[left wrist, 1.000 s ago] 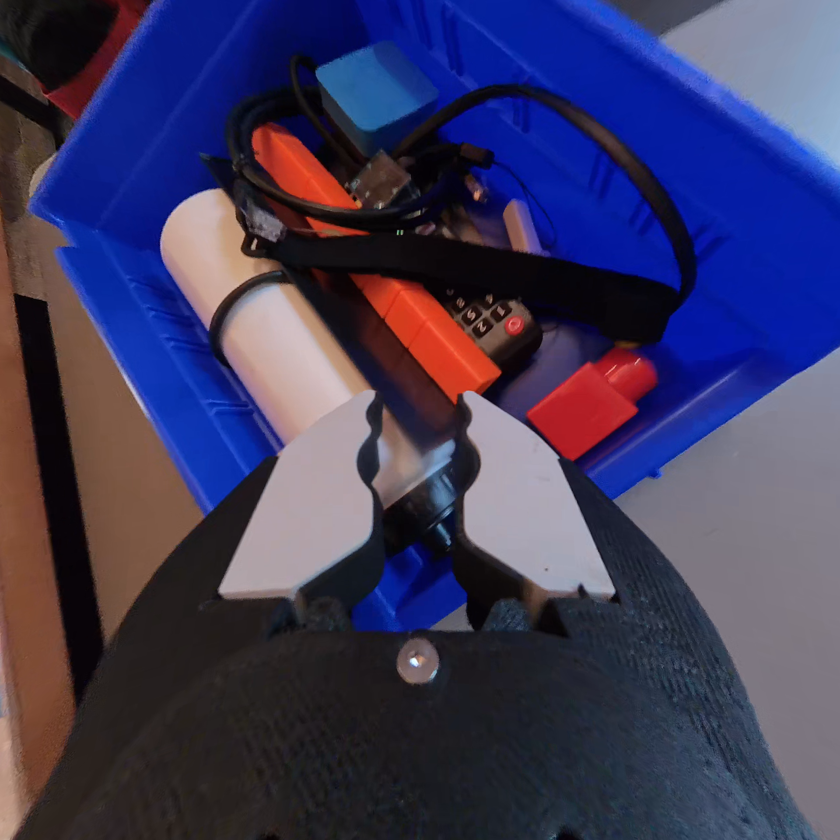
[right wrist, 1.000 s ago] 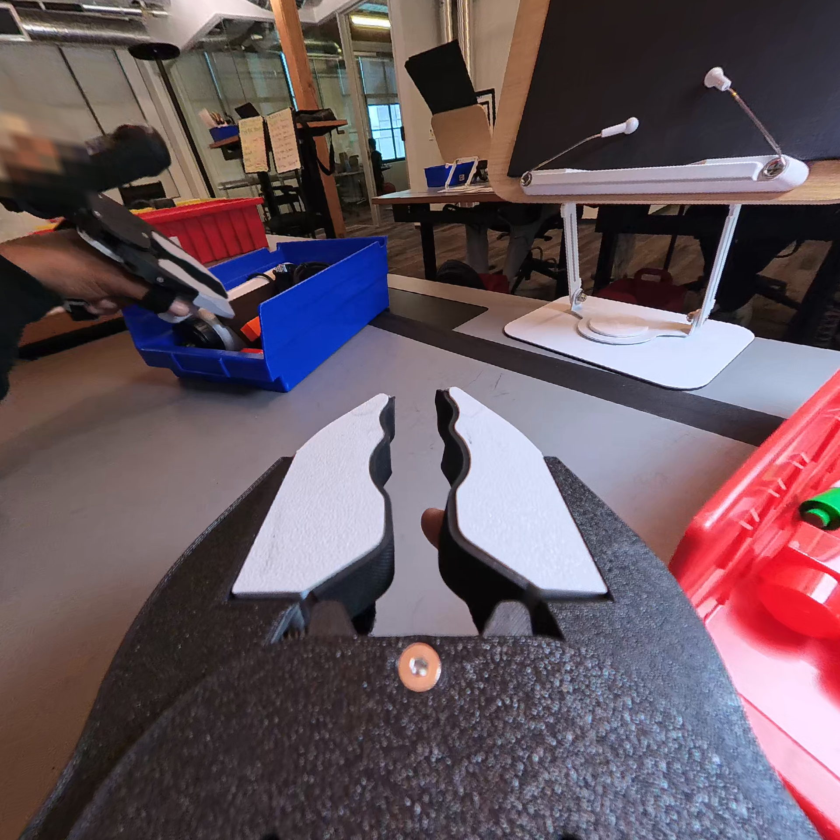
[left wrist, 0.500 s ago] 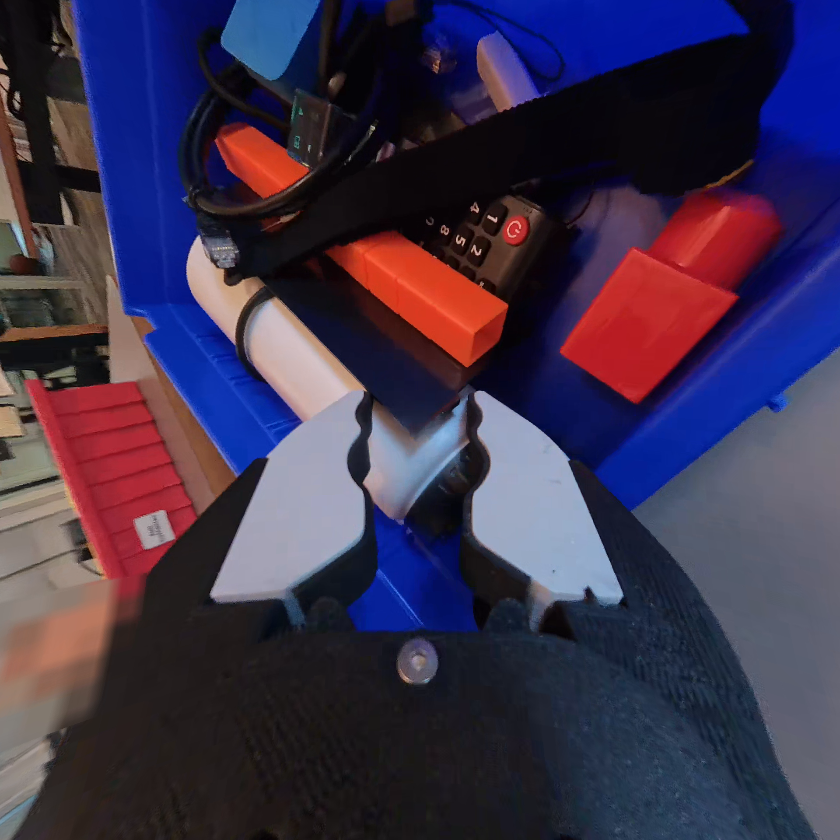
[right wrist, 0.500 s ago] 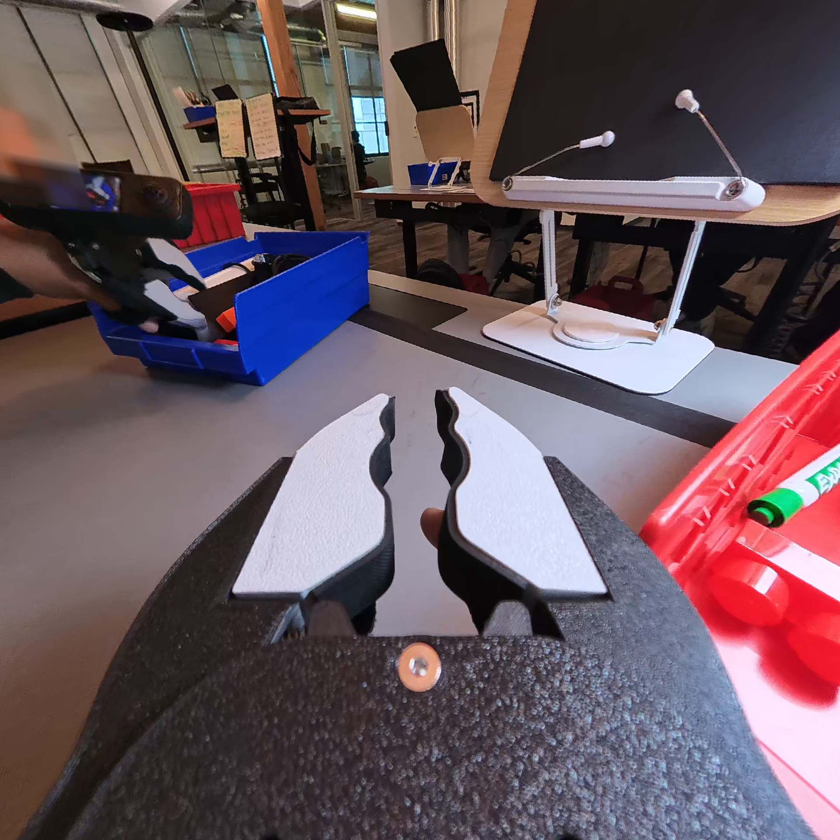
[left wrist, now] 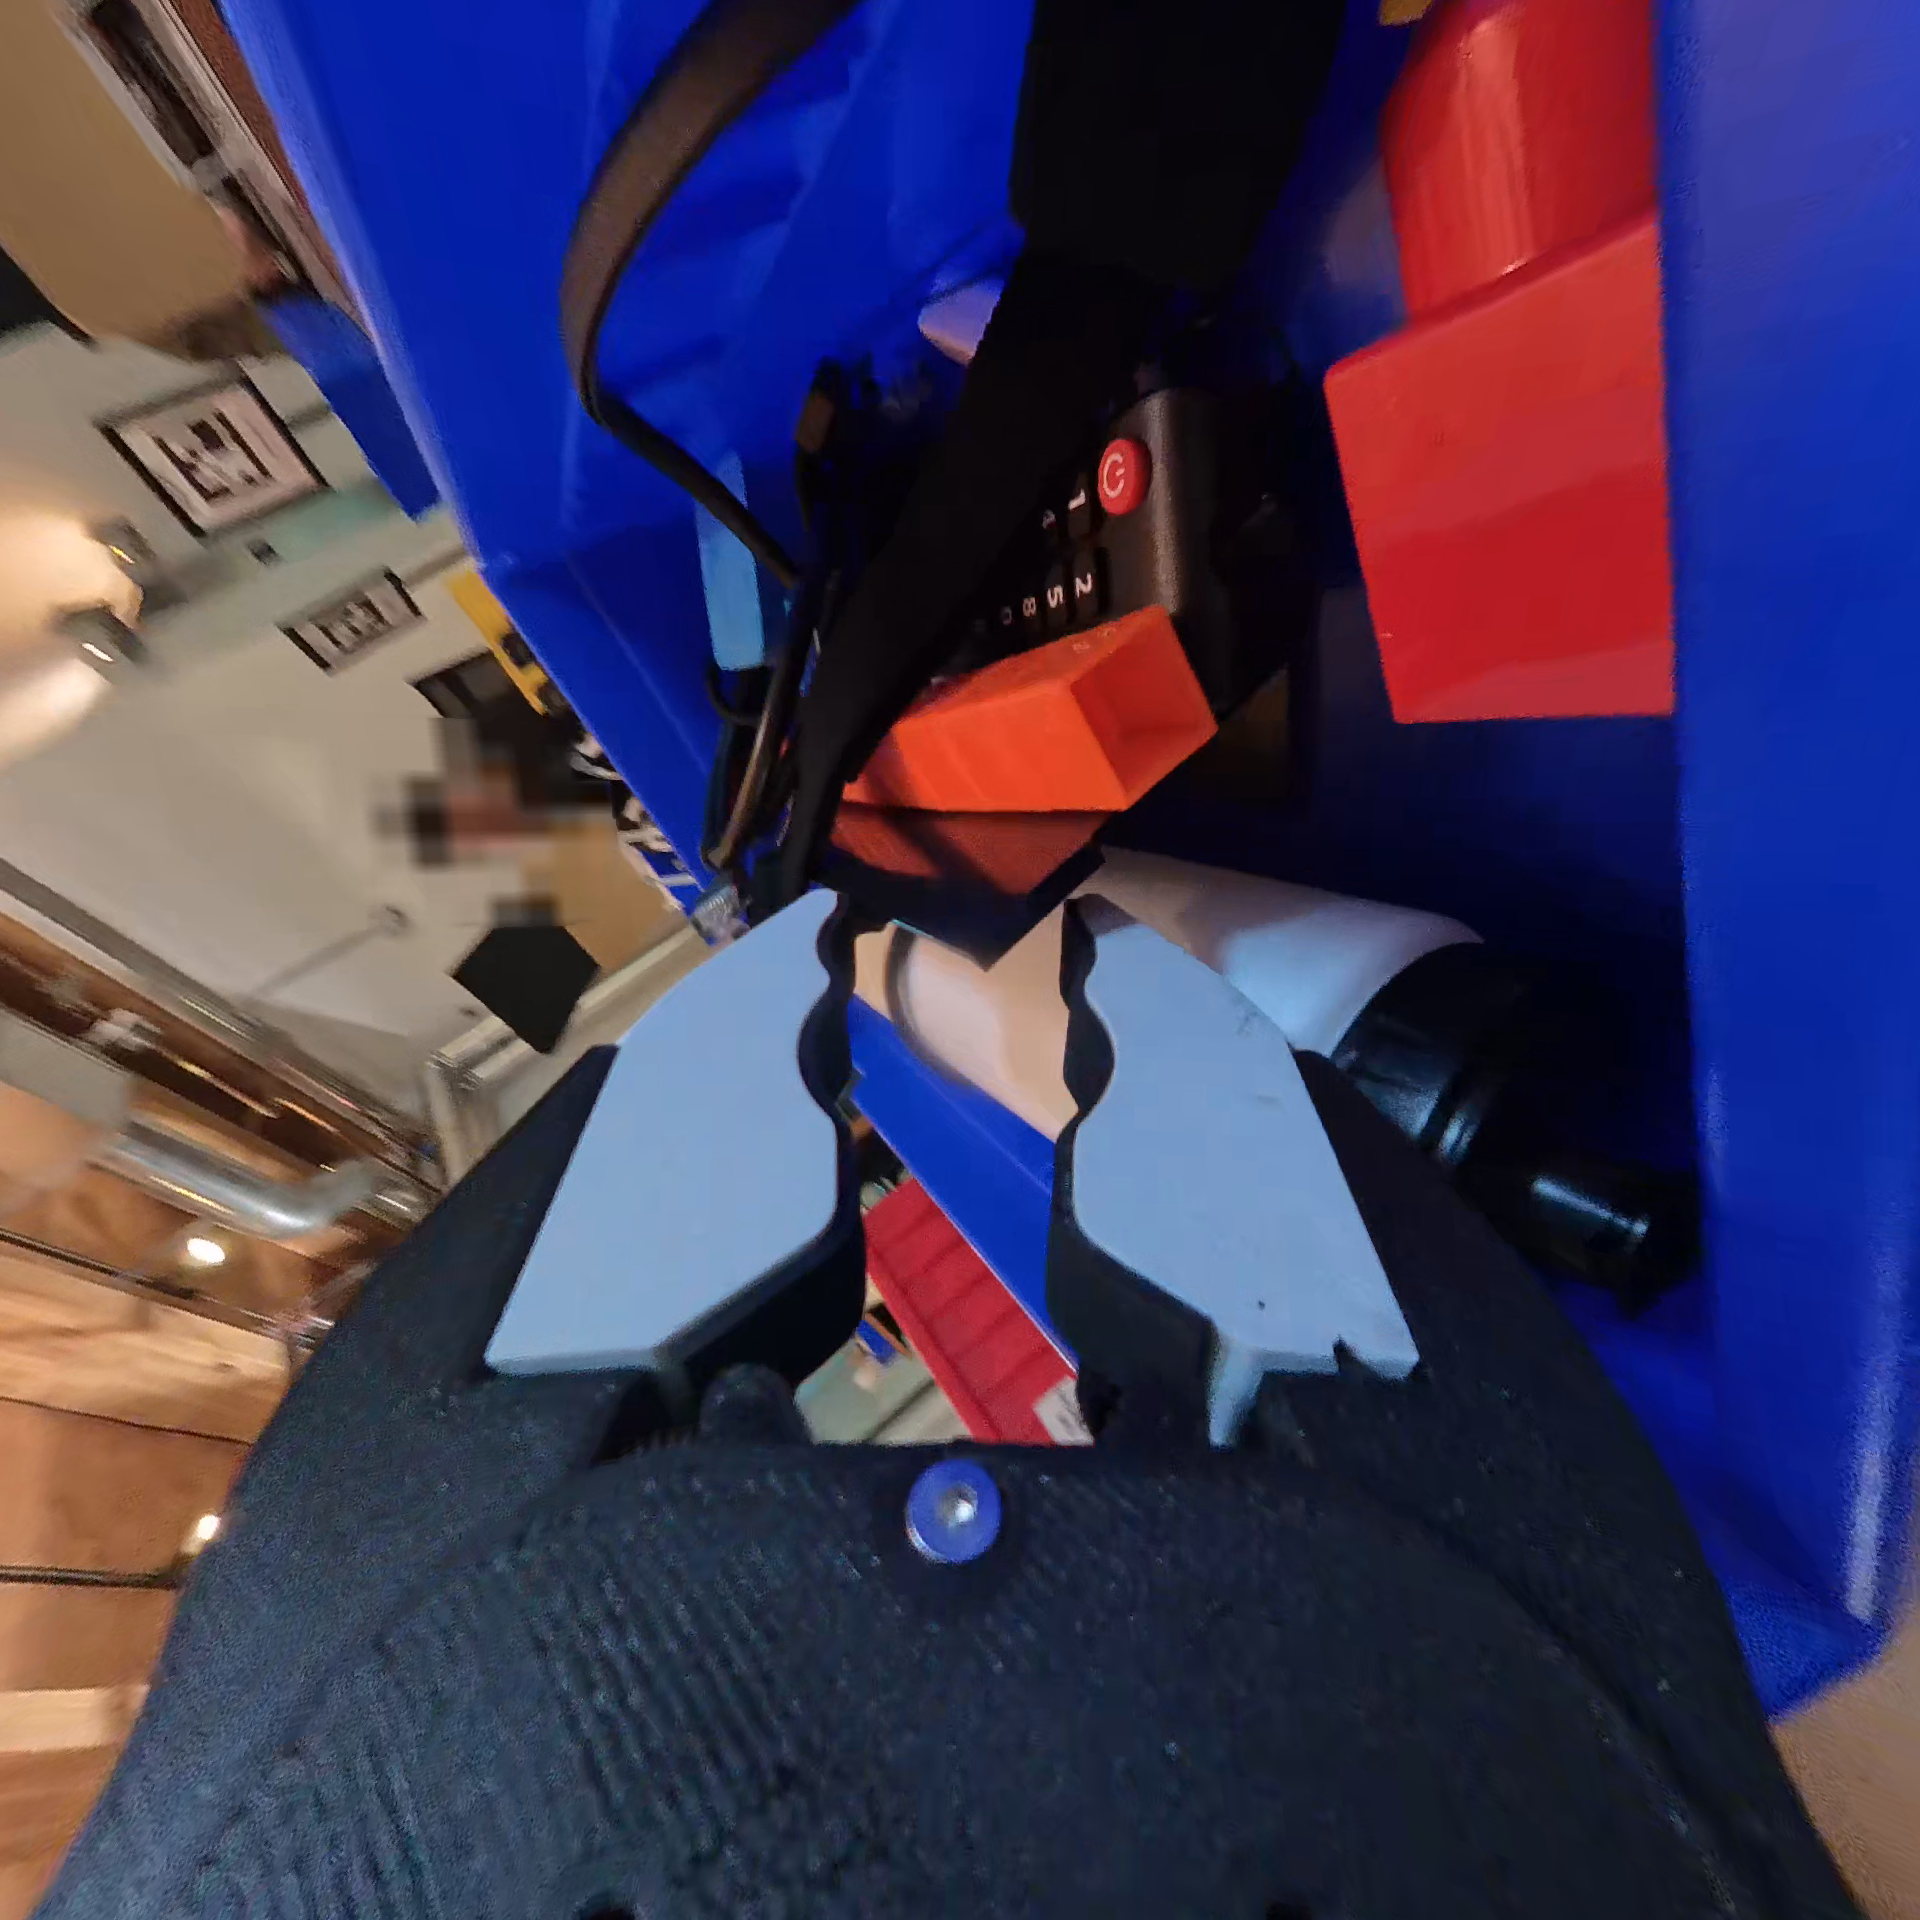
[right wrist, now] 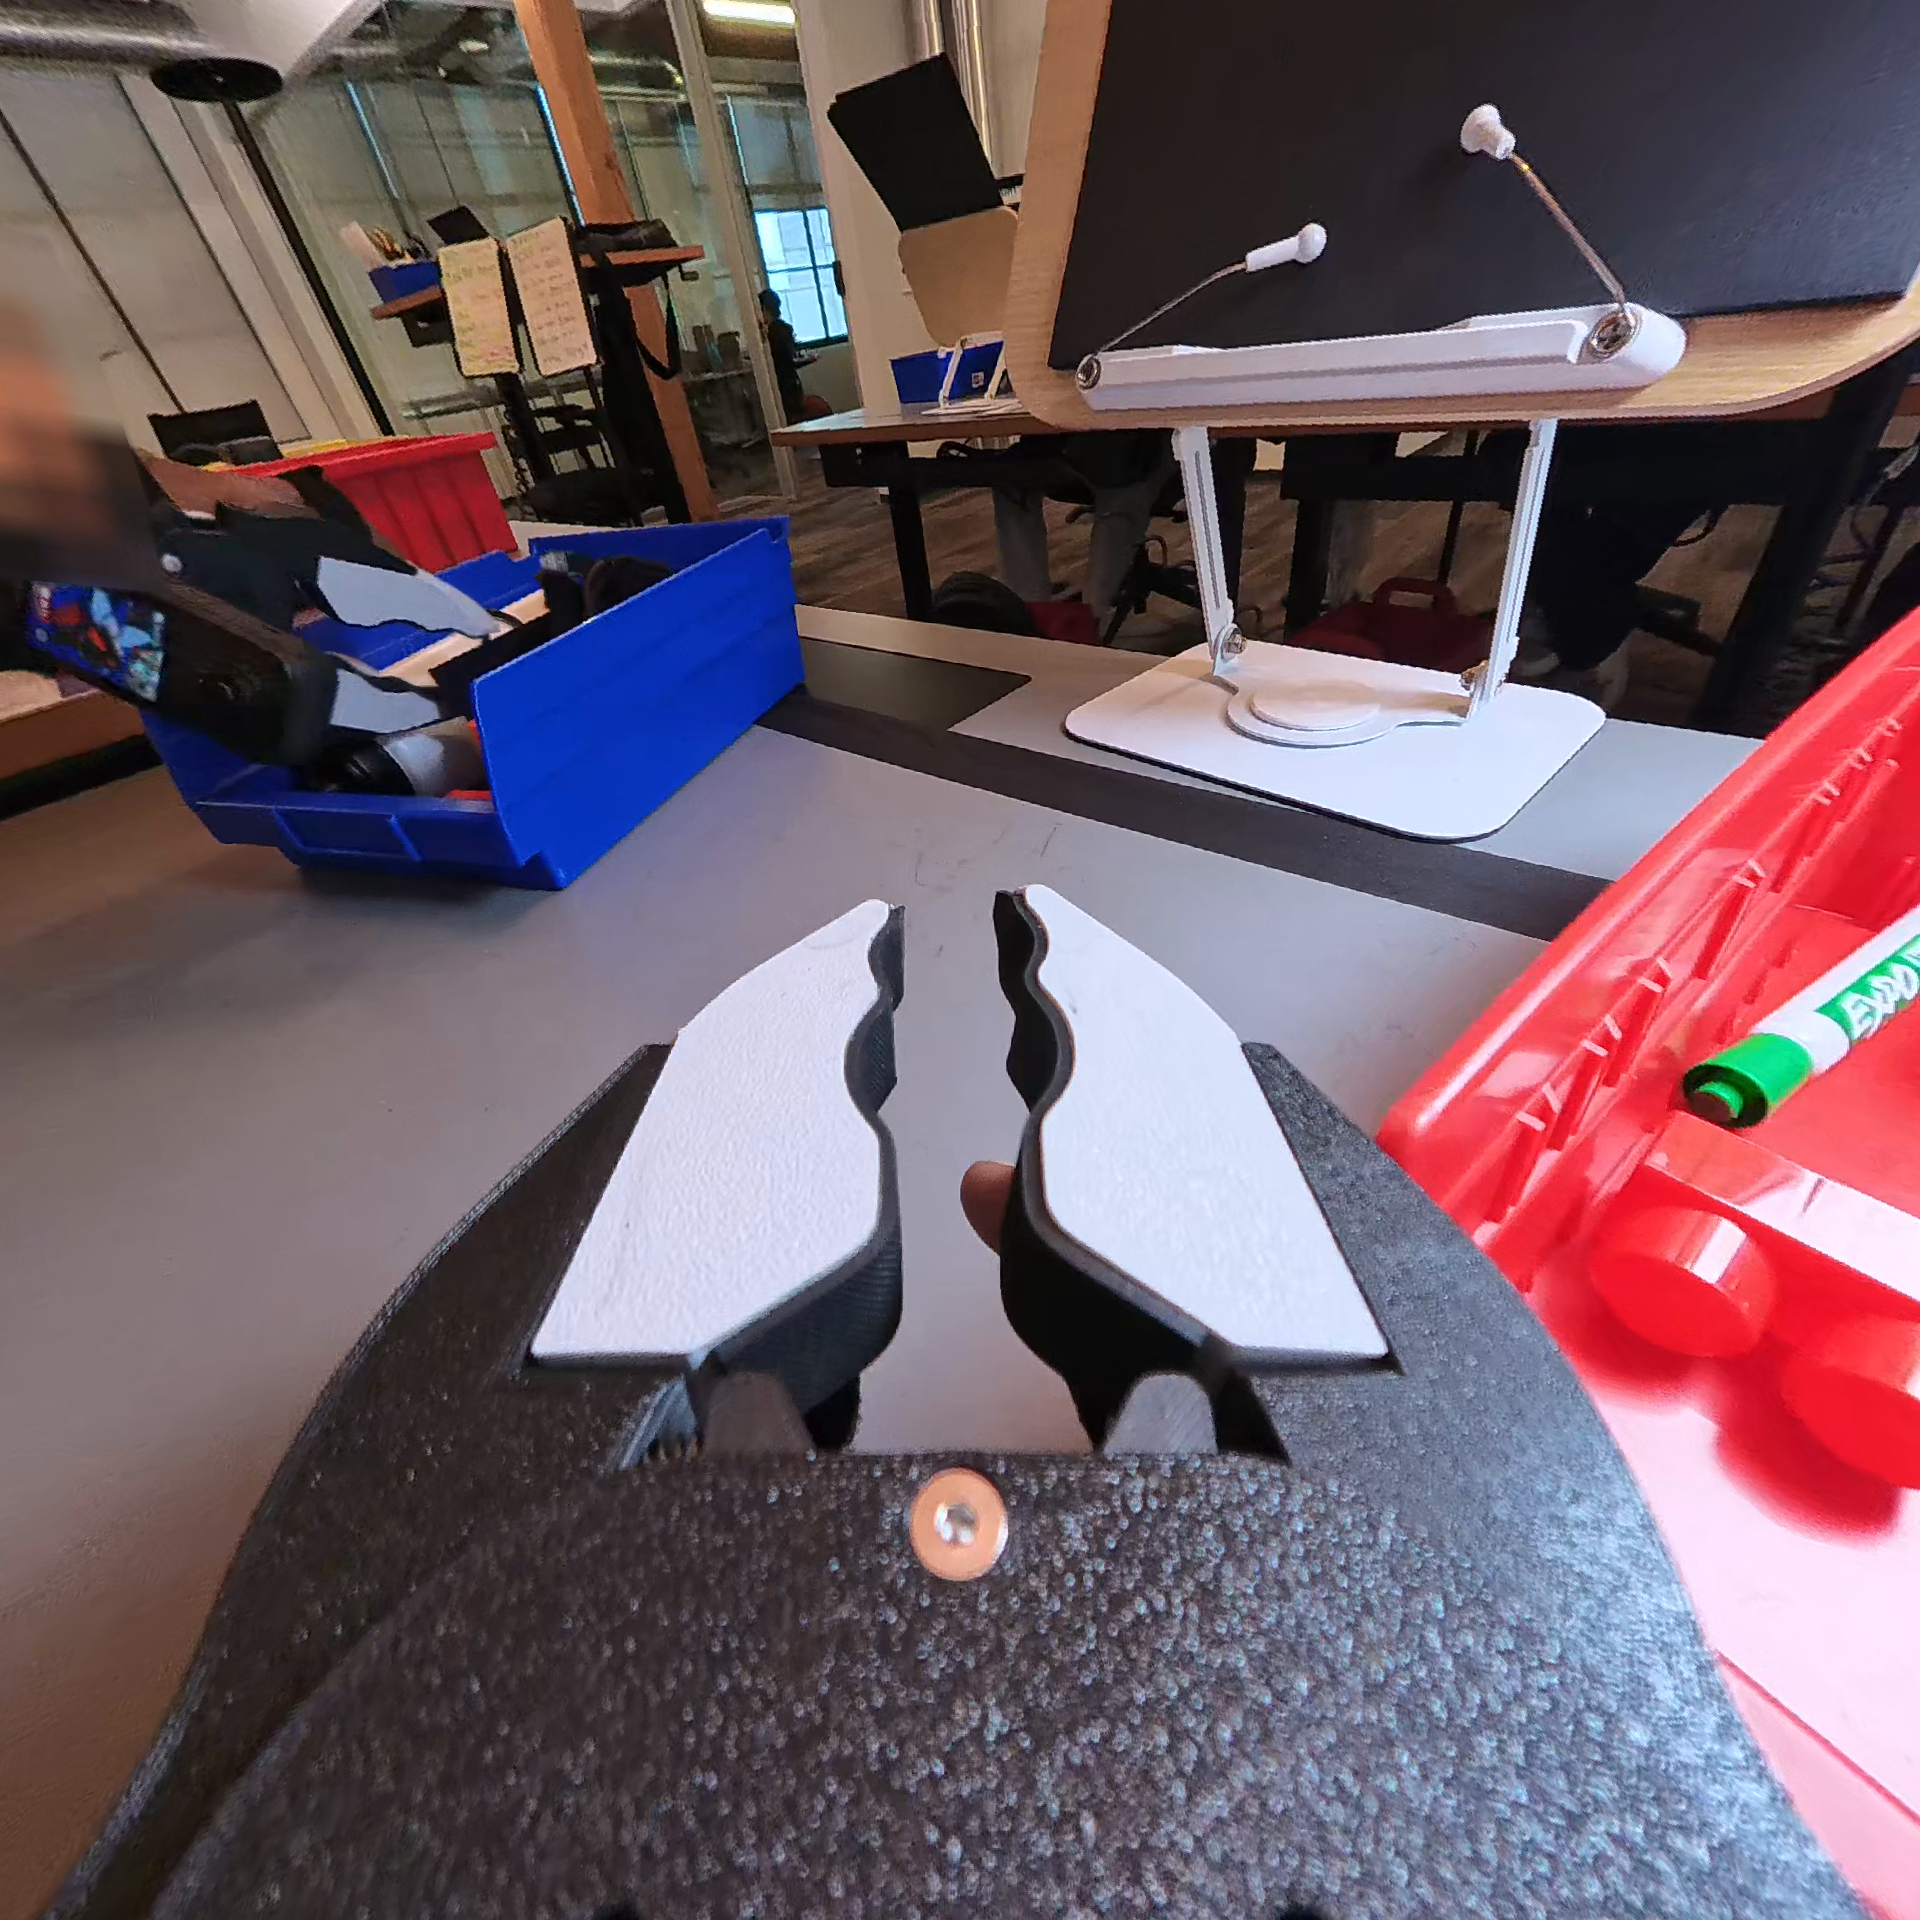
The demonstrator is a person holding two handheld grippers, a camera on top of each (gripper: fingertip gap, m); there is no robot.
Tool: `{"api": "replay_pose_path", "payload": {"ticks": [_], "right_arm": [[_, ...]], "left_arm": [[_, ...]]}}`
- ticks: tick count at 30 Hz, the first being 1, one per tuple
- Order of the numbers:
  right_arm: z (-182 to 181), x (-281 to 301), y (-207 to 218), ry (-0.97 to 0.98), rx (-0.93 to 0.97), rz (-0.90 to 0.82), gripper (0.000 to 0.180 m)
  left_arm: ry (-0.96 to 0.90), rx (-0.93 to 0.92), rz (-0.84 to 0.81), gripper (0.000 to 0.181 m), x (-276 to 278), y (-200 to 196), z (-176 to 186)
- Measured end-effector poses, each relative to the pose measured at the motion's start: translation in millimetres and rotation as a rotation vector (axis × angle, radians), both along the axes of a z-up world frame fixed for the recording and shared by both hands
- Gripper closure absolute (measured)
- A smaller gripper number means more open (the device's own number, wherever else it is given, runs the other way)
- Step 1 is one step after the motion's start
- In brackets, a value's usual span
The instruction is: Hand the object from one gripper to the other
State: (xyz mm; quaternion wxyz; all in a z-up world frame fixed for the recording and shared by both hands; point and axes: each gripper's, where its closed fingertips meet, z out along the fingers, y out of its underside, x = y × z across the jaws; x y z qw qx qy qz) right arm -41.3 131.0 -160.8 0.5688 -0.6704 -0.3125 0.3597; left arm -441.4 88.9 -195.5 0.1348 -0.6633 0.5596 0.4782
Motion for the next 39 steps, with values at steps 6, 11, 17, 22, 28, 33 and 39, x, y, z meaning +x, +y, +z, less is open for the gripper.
{"api": "replay_pose_path", "payload": {"ticks": [6,11,17,22,28,33,39], "right_arm": [[-2,0,0,-0.006,-0.006,0.007,0.162],[-3,-1,-1,-0.010,-0.010,0.015,0.162],[-3,-2,-3,-0.010,-0.014,0.027,0.162],[-5,-3,-3,-0.018,-0.014,0.029,0.162],[-8,-2,-1,-0.023,-0.026,0.031,0.163],[-6,1,0,-0.012,-0.029,0.034,0.163],[-4,-1,0,0.029,-0.077,0.050,0.163]], "left_arm": [[0.118,0.005,-0.209,0.161,6,10,5],[0.115,-0.024,-0.301,0.181,14,5,10],[0.147,-0.027,-0.334,0.181,16,-1,7],[0.165,-0.073,-0.330,0.152,15,3,-1],[0.191,-0.229,-0.323,0.171,10,-1,-16],[0.163,-0.273,-0.314,0.177,9,-23,6],[0.036,-0.287,-0.282,0.179,41,-61,62]]}}
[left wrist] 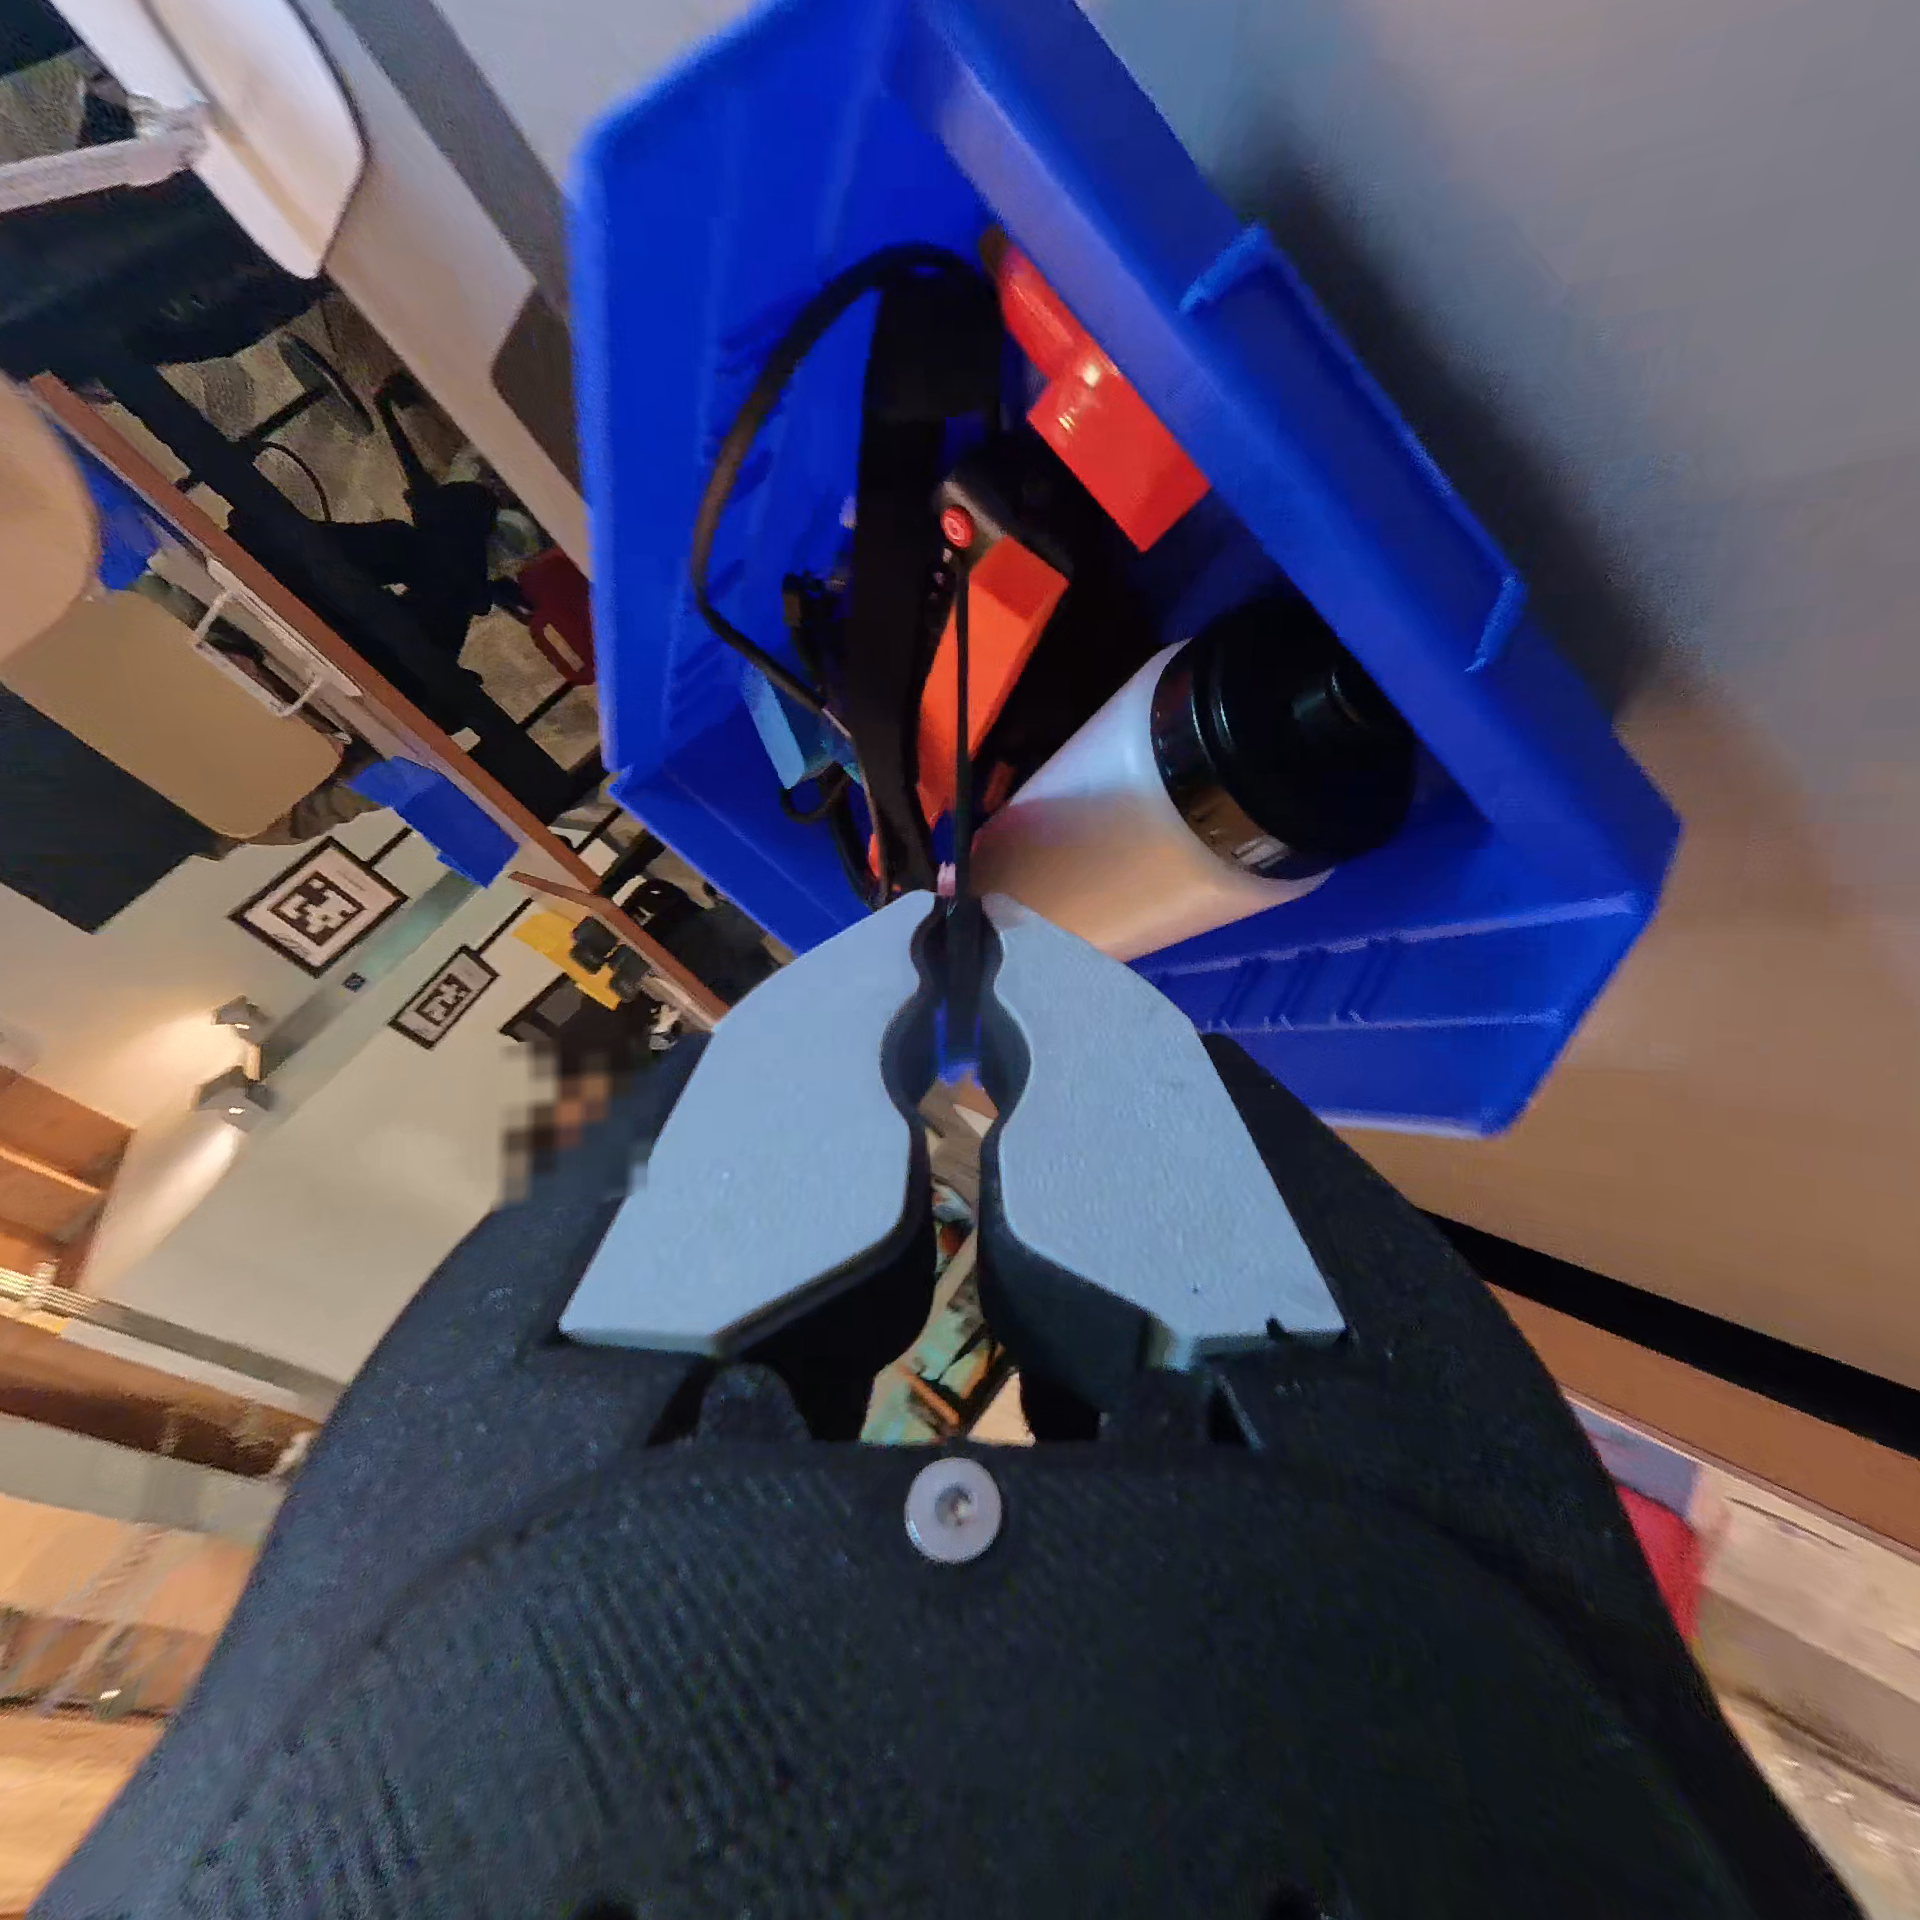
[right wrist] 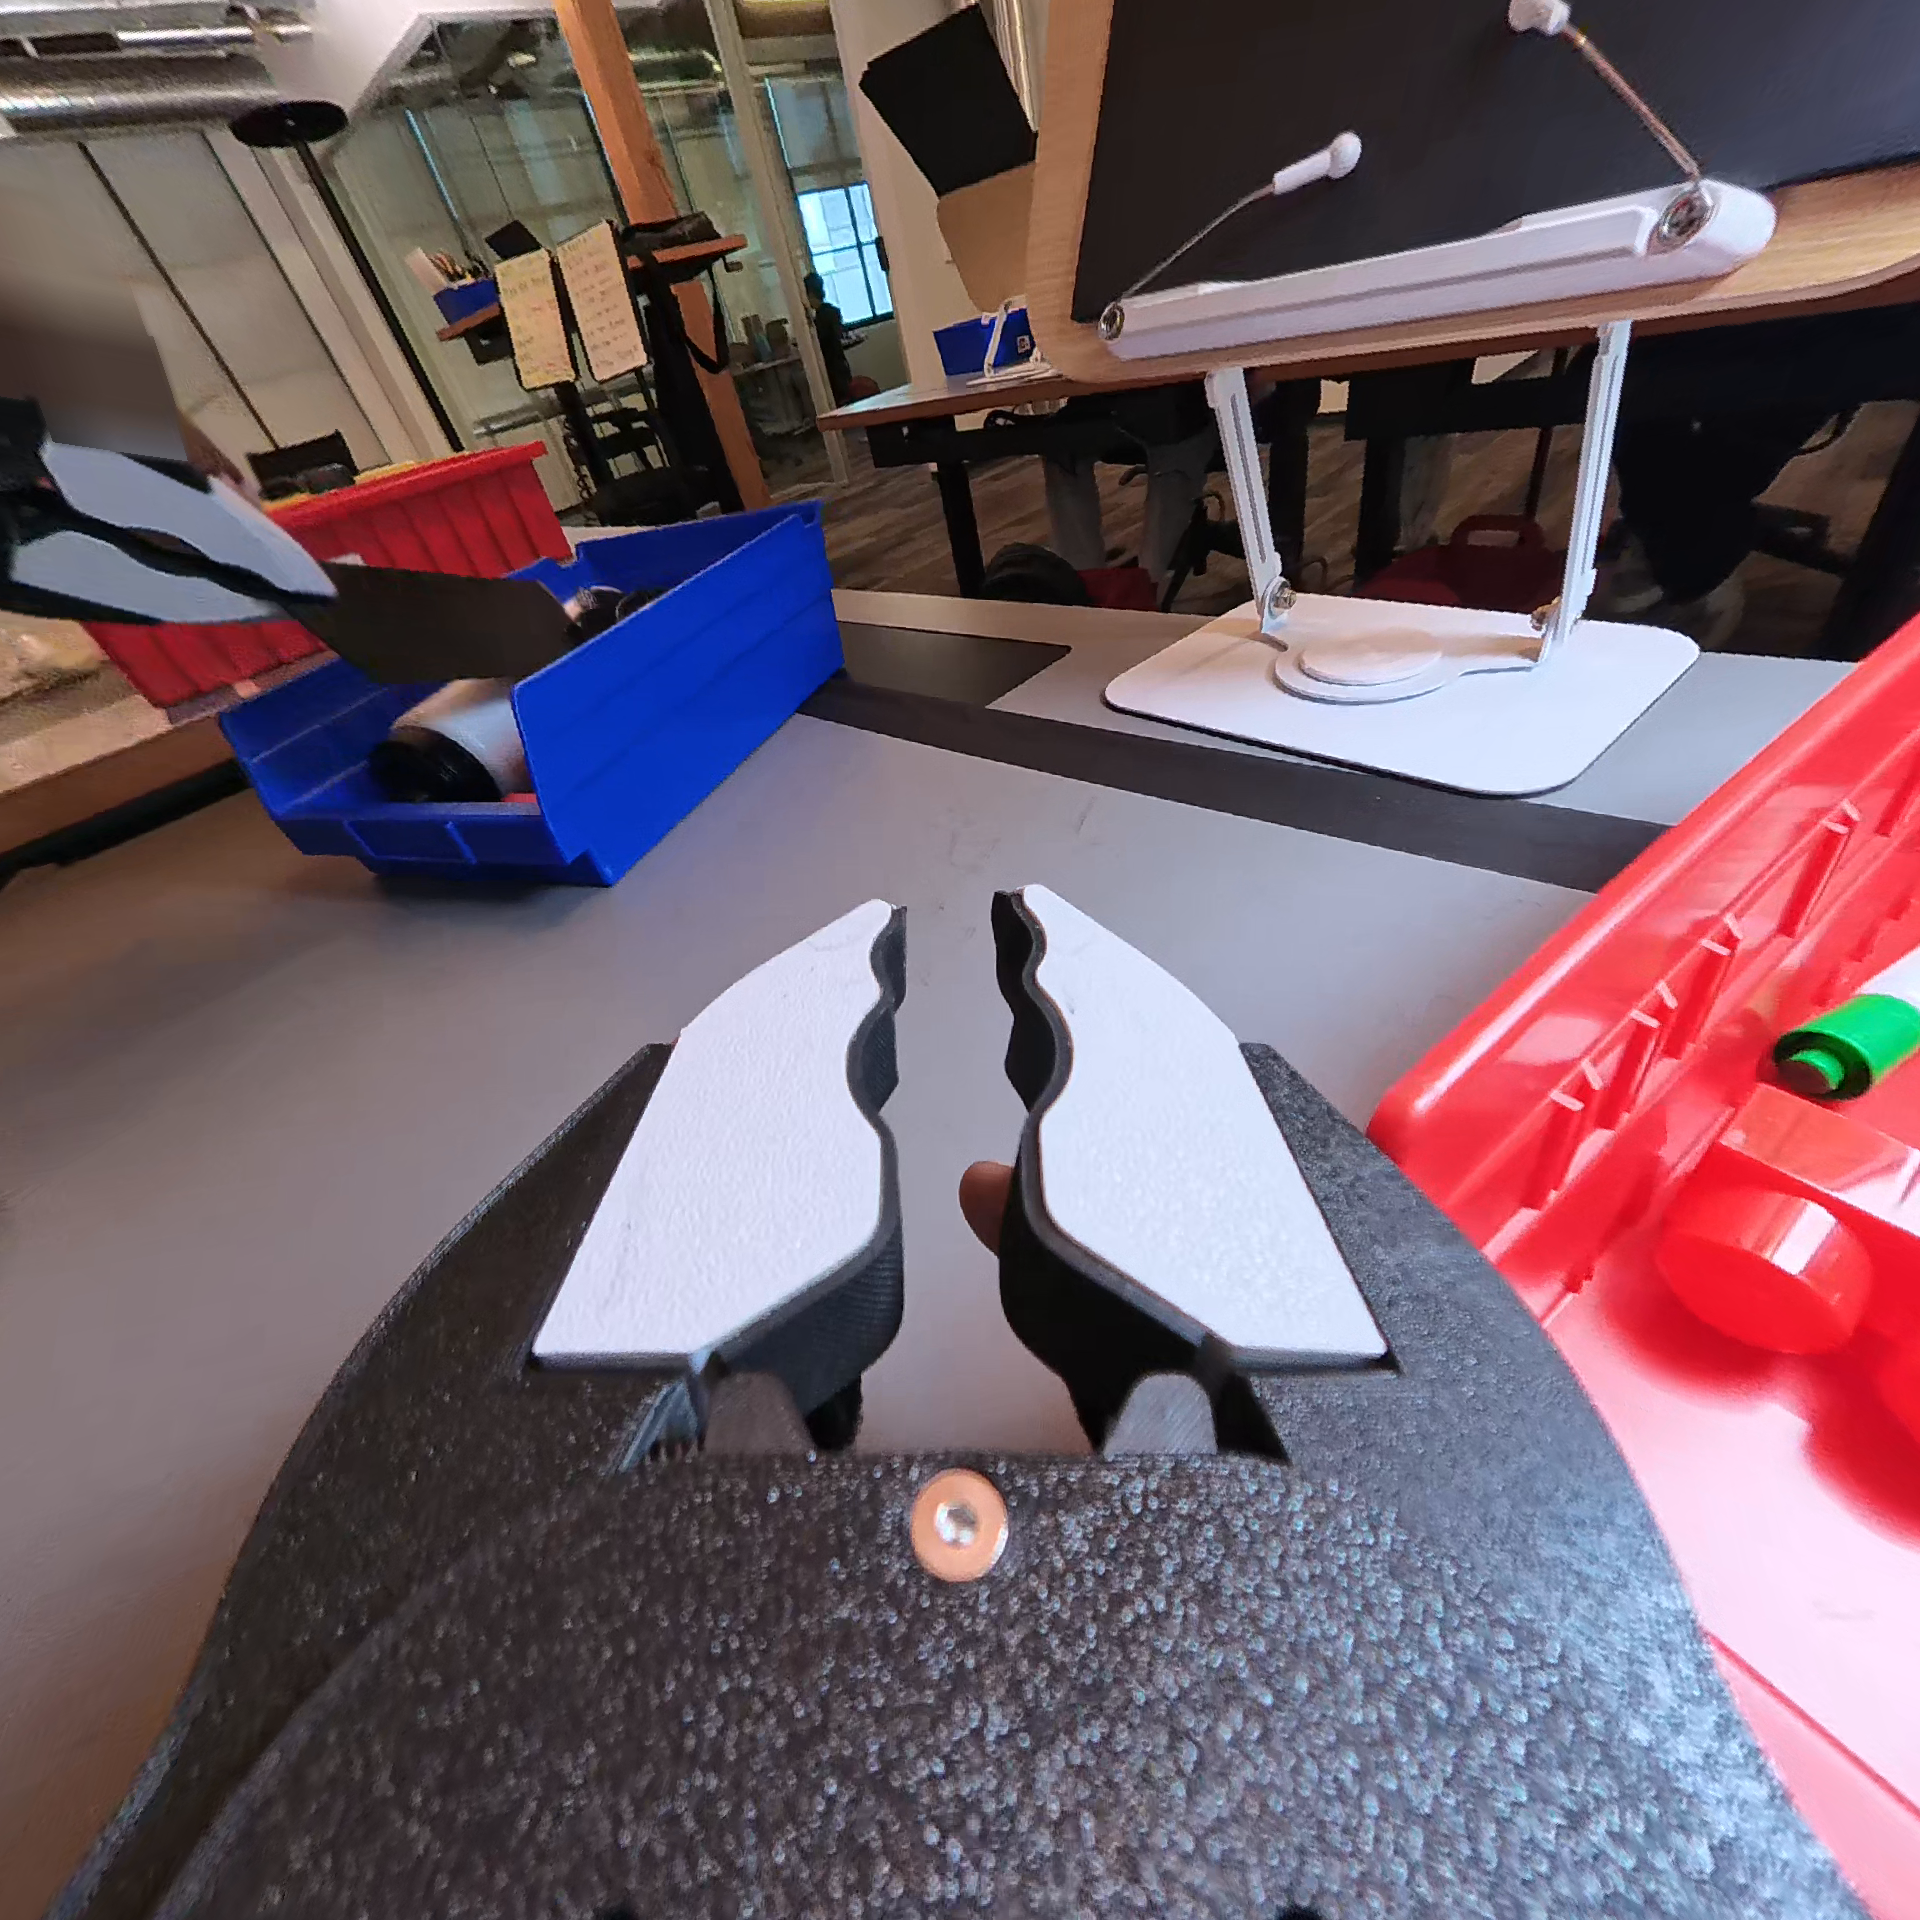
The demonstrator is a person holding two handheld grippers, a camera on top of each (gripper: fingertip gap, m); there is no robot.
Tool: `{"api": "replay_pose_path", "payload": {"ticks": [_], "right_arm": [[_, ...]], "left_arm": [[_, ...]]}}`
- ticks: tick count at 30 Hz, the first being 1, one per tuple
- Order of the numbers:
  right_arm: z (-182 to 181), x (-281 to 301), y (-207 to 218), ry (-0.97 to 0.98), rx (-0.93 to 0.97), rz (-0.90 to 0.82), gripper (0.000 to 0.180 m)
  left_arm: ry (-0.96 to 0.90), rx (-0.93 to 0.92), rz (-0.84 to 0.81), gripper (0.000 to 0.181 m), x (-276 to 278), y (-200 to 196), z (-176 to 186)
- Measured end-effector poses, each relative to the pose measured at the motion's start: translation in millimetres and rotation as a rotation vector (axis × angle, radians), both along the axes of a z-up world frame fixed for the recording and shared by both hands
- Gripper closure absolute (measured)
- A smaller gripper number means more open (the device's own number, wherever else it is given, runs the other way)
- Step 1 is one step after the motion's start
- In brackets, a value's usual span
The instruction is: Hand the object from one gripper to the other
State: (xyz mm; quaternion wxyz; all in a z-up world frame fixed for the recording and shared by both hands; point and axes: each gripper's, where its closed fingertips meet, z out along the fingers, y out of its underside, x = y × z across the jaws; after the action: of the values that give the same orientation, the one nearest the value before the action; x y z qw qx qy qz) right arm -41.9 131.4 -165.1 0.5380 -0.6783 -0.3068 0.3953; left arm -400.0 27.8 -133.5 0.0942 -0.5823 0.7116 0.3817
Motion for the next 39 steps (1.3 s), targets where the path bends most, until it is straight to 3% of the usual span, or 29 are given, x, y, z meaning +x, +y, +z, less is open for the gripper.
{"api": "replay_pose_path", "payload": {"ticks": [5,8,12,18,22,27,32,34,36,39], "right_arm": [[12,3,-3,0.027,0.016,0.000,0.163],[19,1,-8,0.049,0.036,0.037,0.163],[33,-13,-37,0.116,0.100,0.218,0.156],[35,-35,-72,0.124,0.126,0.384,0.133],[48,-40,-84,0.265,0.018,0.454,0.117],[91,-16,-71,0.563,-0.072,0.448,0.117],[140,6,-55,0.837,-0.116,0.389,0.134],[156,1,-61,0.836,-0.064,0.394,0.150],[171,-5,-69,0.805,0.027,0.397,0.177],[181,-29,-75,0.573,0.089,0.441,0.177]], "left_arm": [[-0.311,0.055,0.111,0.179,23,-15,54],[-0.624,0.125,0.127,0.178,44,-18,88],[-1.145,0.178,0.048,0.178,82,-25,124],[-1.931,0.070,-0.190,0.179,152,-38,138],[-2.303,-0.105,-0.296,0.179,198,-29,130],[-2.559,-0.321,-0.318,0.179,248,1,122],[-2.751,-0.466,-0.329,0.179,287,21,124],[-2.759,-0.482,-0.332,0.179,298,19,124],[-2.770,-0.451,-0.301,0.179,299,18,125],[-2.738,-0.394,-0.271,0.177,279,15,126]]}}
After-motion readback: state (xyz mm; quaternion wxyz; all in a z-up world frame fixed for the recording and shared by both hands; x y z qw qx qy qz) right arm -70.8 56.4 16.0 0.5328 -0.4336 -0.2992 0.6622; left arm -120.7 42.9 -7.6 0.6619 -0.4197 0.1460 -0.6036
